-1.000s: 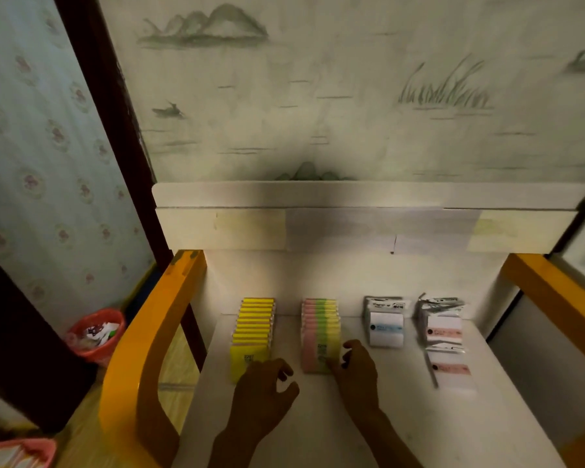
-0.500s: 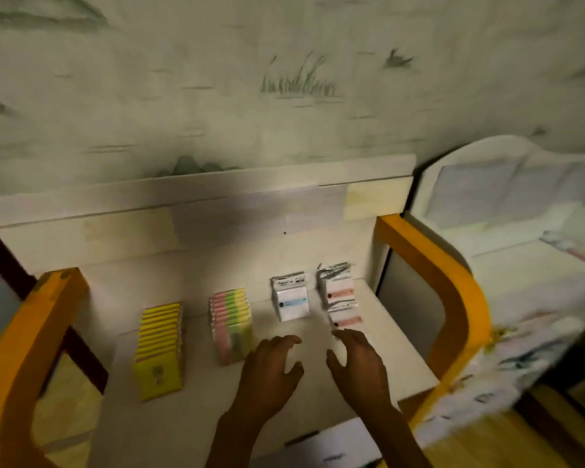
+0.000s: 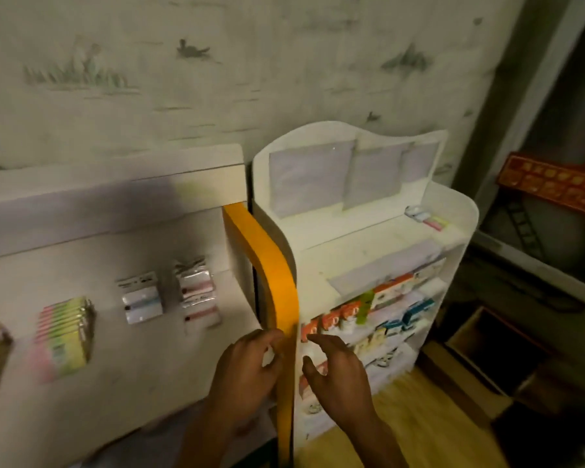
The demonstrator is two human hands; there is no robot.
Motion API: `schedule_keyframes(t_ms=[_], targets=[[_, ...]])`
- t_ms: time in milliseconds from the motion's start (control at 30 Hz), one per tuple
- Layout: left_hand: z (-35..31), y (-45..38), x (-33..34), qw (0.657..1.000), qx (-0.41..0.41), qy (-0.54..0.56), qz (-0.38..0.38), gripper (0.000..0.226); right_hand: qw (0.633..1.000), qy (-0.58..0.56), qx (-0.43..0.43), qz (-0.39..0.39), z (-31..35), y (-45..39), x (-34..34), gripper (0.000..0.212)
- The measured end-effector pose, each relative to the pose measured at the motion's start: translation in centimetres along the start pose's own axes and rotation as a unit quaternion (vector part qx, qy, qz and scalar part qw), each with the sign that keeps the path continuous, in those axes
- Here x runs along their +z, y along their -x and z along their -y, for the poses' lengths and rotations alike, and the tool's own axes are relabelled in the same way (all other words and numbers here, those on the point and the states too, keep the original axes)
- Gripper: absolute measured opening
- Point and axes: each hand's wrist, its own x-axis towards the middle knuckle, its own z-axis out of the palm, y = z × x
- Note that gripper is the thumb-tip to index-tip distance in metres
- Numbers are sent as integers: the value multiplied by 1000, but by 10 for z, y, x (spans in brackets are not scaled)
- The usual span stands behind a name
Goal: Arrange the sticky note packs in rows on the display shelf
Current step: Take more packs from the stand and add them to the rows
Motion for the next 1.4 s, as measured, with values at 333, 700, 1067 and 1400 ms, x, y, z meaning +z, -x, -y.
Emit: schedule_keyframes(t_ms=[333, 700, 1067, 1400], targets=[[-137, -57, 96, 999, -5, 25, 30, 33, 998, 12, 58, -23, -140, -23, -120, 43], [-206, -197, 194, 1000, -11, 21, -5, 20, 991, 3, 126, -37, -272, -118, -187, 42], [-262, -391, 281, 997, -25, 70, -19, 20, 990, 44, 130, 32, -384, -293, -254, 39], [-278, -492, 319, 999, -44, 23, 0, 14, 979, 4, 192, 75, -448, -423, -273, 34]])
